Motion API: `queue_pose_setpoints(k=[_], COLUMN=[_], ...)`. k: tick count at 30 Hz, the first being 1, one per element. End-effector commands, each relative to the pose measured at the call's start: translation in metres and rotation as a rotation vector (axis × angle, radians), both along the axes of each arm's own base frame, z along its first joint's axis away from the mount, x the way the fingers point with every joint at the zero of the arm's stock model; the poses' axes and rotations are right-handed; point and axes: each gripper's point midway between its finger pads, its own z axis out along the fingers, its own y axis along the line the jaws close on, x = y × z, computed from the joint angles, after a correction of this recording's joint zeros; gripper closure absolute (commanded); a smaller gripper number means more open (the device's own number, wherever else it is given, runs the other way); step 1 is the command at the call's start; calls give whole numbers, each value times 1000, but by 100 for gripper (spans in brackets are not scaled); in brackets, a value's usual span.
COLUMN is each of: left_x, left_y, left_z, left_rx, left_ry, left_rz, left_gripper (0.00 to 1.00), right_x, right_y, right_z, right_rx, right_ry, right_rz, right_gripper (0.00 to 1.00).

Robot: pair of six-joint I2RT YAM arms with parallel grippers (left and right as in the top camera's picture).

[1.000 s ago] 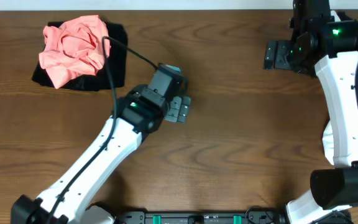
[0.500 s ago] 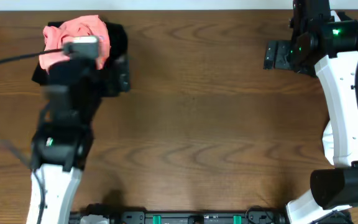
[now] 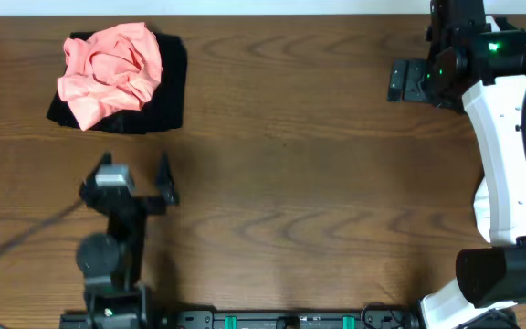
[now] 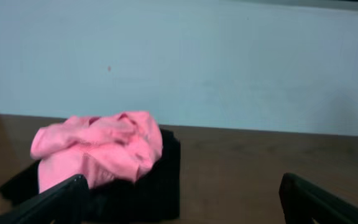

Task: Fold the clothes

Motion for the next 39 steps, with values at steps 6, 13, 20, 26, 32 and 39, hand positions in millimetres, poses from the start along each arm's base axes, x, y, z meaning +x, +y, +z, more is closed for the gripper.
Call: queue_pose_setpoints(k=[6, 13, 20, 26, 32, 39], left_x=[-17, -21, -26, -26, -26, -26], left_y=[2, 2, 3, 1, 2, 2], left_z=[-31, -72, -89, -88, -88, -89], left_rx=[-31, -43, -45, -45, -45, -45], left_ry=[-67, 97, 159, 158, 156, 159], left_rz=[7, 14, 18, 14, 14, 16], left_gripper=[2, 2, 2, 2, 2, 2], right_x=[1, 1, 1, 1, 1, 1], right_y=[-5, -5, -5, -5, -5, -5], right_z=[3, 3, 3, 3, 3, 3], right_rx=[-21, -21, -21, -21, -21, -21], right_ry=[-6, -6, -6, -6, -6, -6], right_rz=[1, 1, 1, 1, 1, 1], right_gripper=[1, 1, 1, 1, 1, 1])
